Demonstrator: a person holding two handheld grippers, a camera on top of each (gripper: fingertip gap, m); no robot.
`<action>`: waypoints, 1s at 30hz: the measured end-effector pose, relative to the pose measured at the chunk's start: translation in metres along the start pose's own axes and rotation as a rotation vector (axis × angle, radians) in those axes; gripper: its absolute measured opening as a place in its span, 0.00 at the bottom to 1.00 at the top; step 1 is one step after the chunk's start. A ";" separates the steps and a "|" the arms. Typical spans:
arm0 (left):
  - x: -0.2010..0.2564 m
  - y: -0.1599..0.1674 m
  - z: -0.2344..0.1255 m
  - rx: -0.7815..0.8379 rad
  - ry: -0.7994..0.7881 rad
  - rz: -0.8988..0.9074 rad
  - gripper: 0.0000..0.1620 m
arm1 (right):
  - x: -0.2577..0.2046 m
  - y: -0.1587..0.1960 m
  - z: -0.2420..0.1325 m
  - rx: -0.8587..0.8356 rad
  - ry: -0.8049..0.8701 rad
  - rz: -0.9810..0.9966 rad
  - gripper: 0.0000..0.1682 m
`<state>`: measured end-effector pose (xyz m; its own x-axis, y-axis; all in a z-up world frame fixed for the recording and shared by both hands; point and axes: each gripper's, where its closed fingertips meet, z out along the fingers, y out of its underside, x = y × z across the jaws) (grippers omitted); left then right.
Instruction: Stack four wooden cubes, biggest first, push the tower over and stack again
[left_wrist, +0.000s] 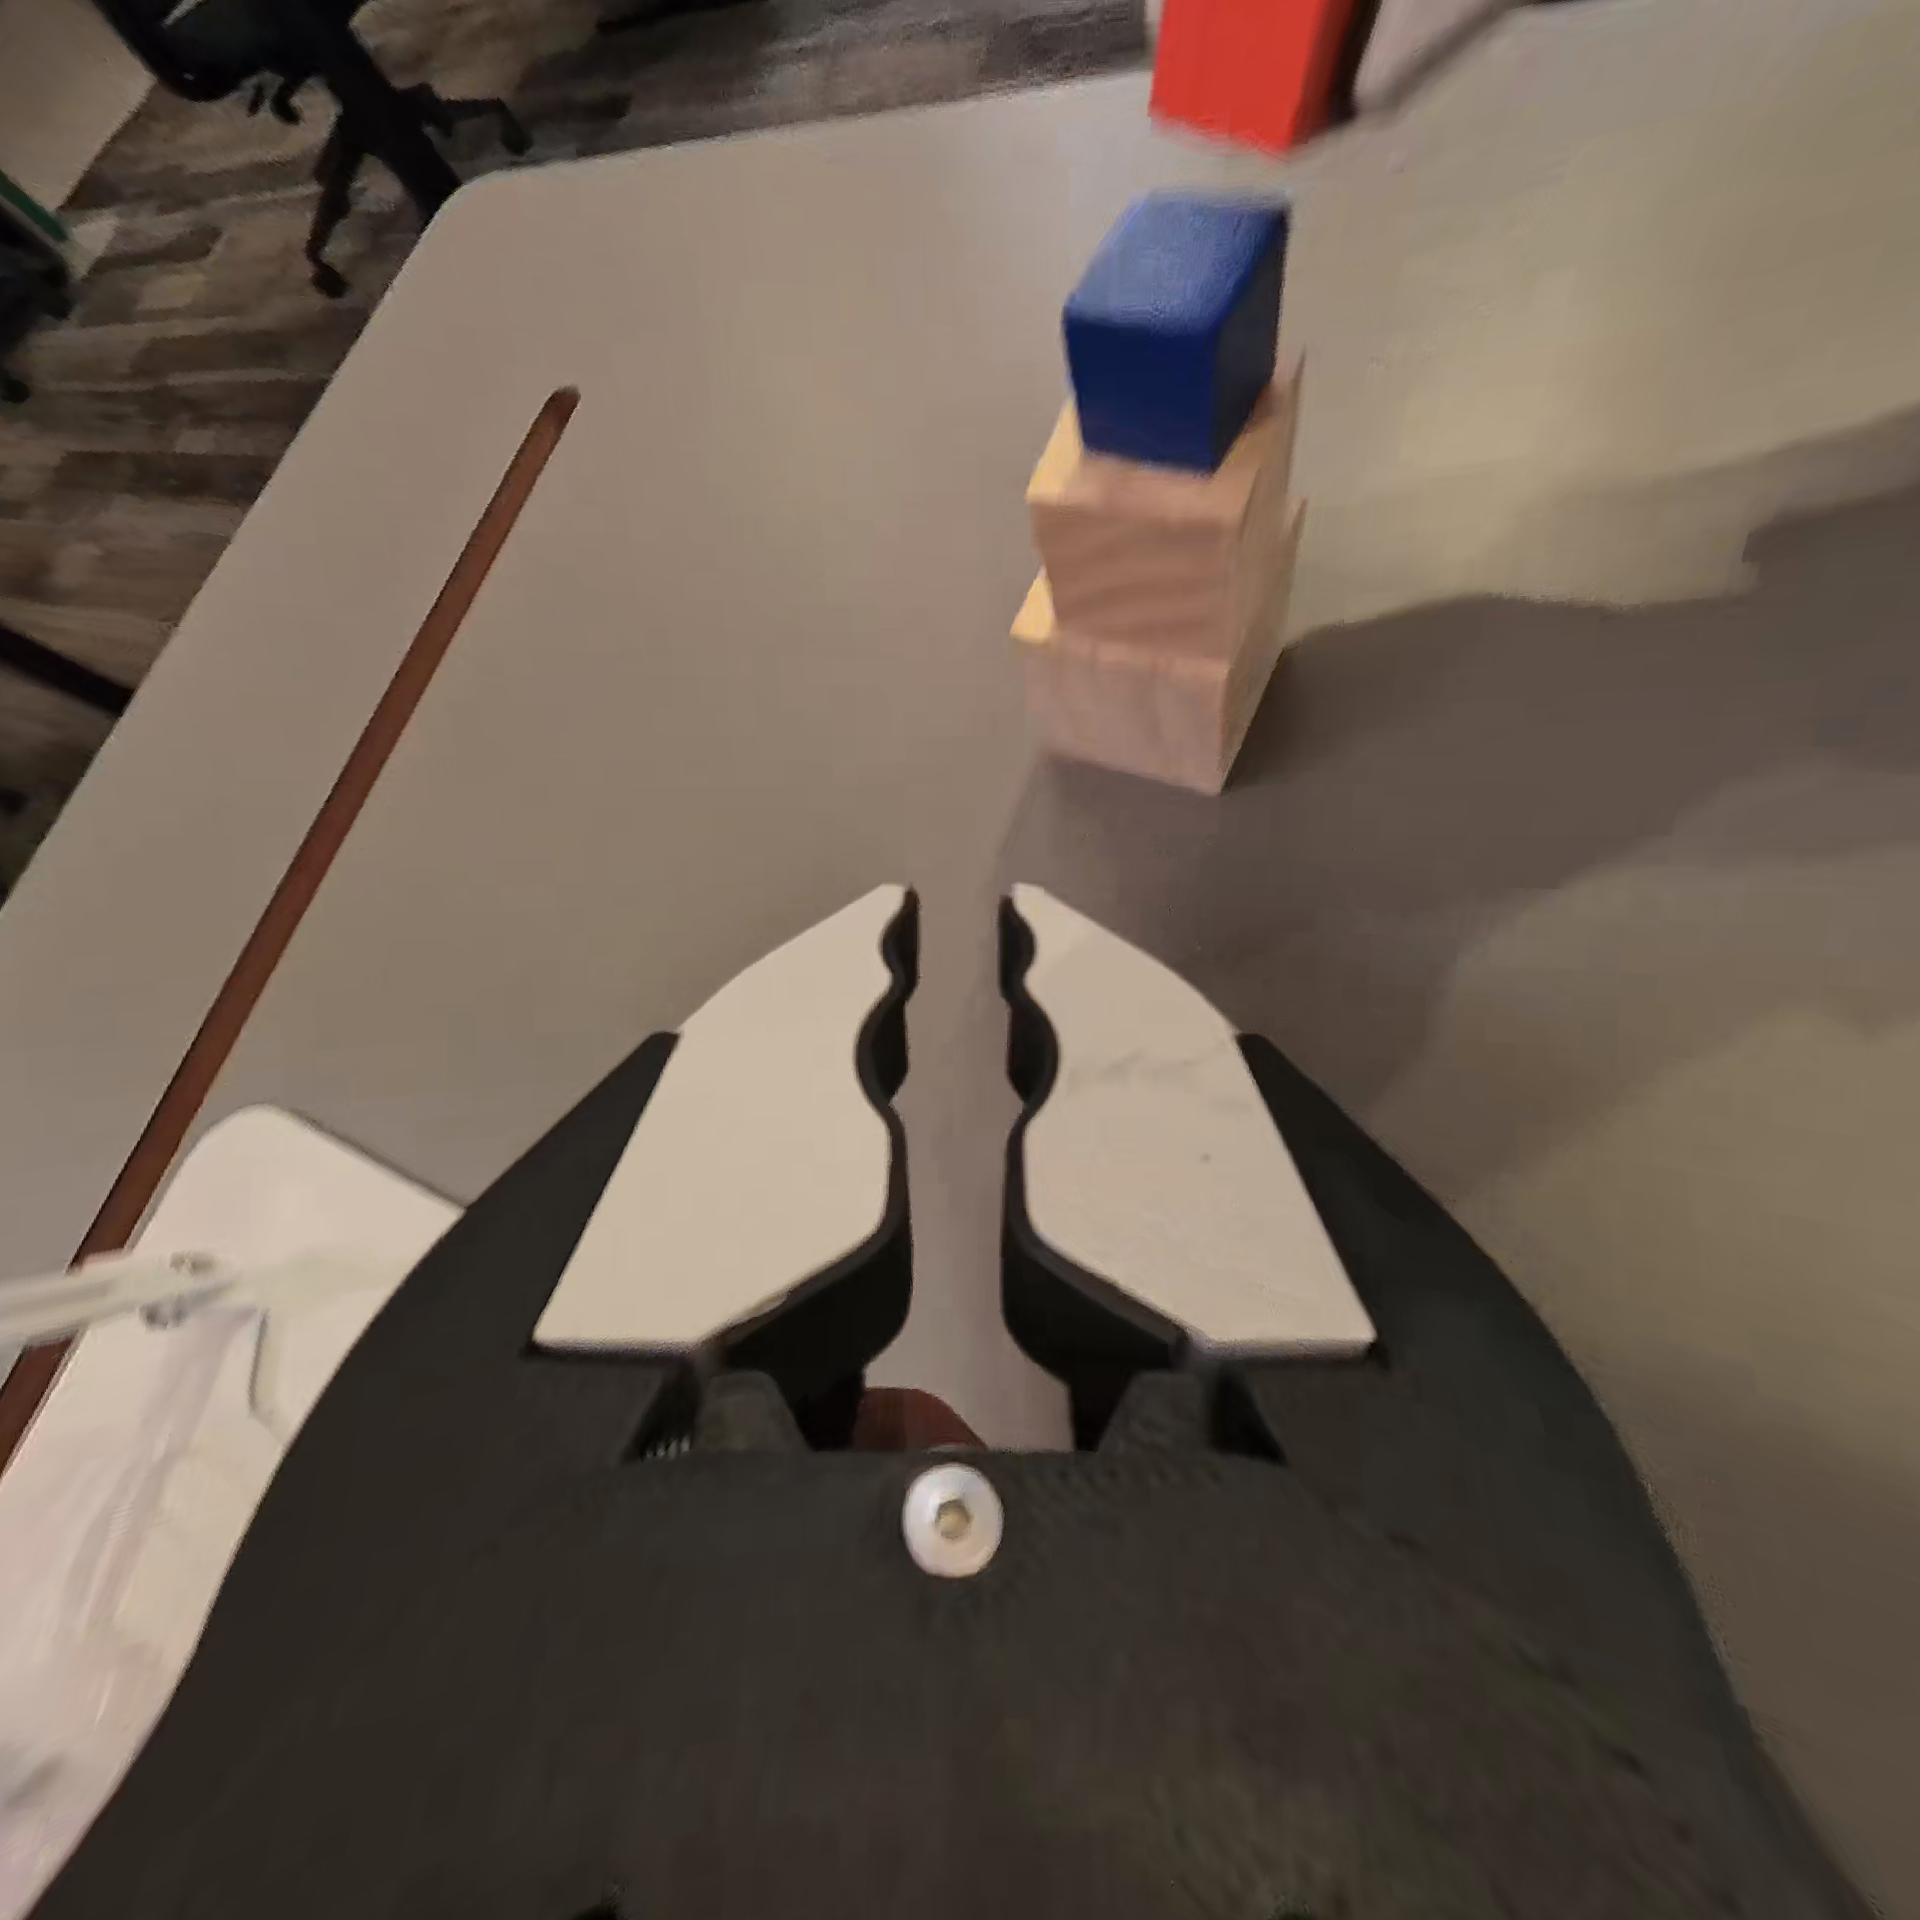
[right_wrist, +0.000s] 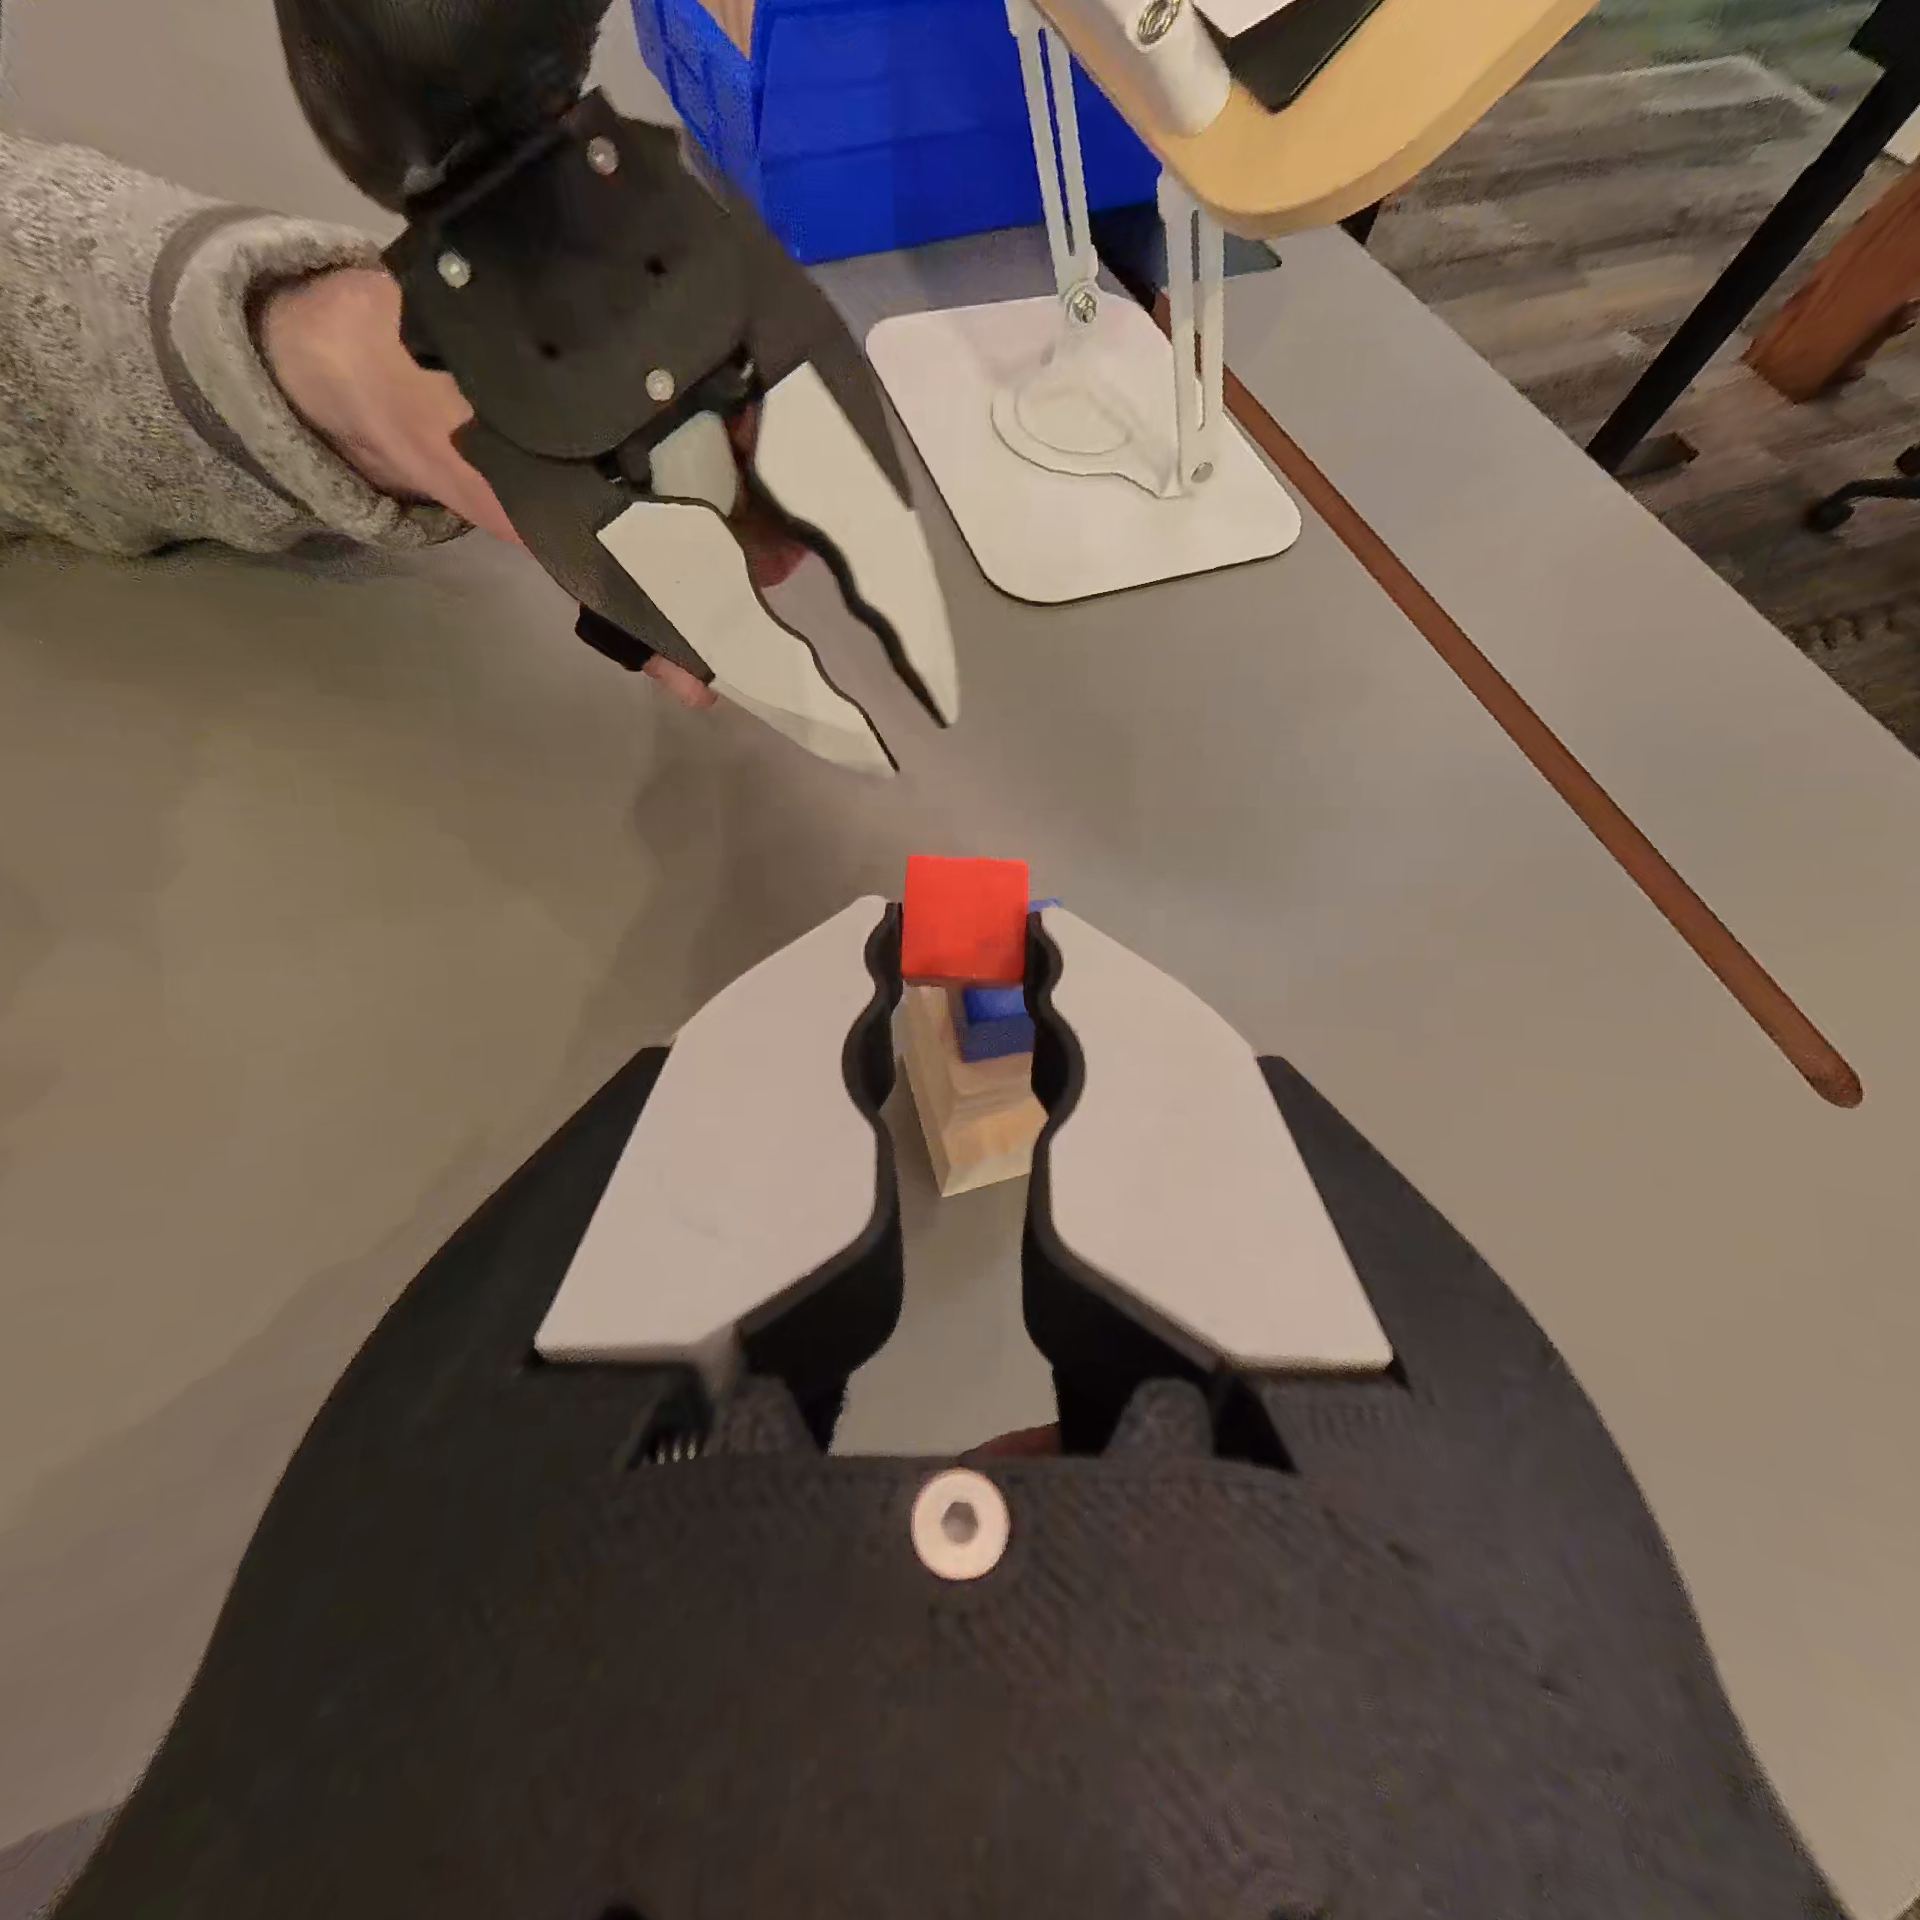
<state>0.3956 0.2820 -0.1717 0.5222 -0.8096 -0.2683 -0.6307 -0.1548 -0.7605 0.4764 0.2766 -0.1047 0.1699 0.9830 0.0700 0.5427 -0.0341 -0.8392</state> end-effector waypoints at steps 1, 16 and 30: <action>-0.003 0.010 -0.002 -0.002 -0.033 0.002 0.04 | 0.002 0.000 0.002 -0.021 0.004 0.005 0.13; -0.007 0.068 0.000 -0.093 -0.064 -0.001 0.00 | 0.010 0.013 0.012 -0.188 0.007 0.042 0.13; -0.028 0.095 -0.027 -0.067 -0.125 -0.092 0.00 | 0.032 0.030 -0.038 0.052 0.268 0.098 0.00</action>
<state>0.3058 0.2745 -0.2208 0.6439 -0.7143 -0.2742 -0.6121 -0.2658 -0.7448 0.5295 0.3001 -0.1073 0.4341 0.8926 0.1214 0.4713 -0.1102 -0.8751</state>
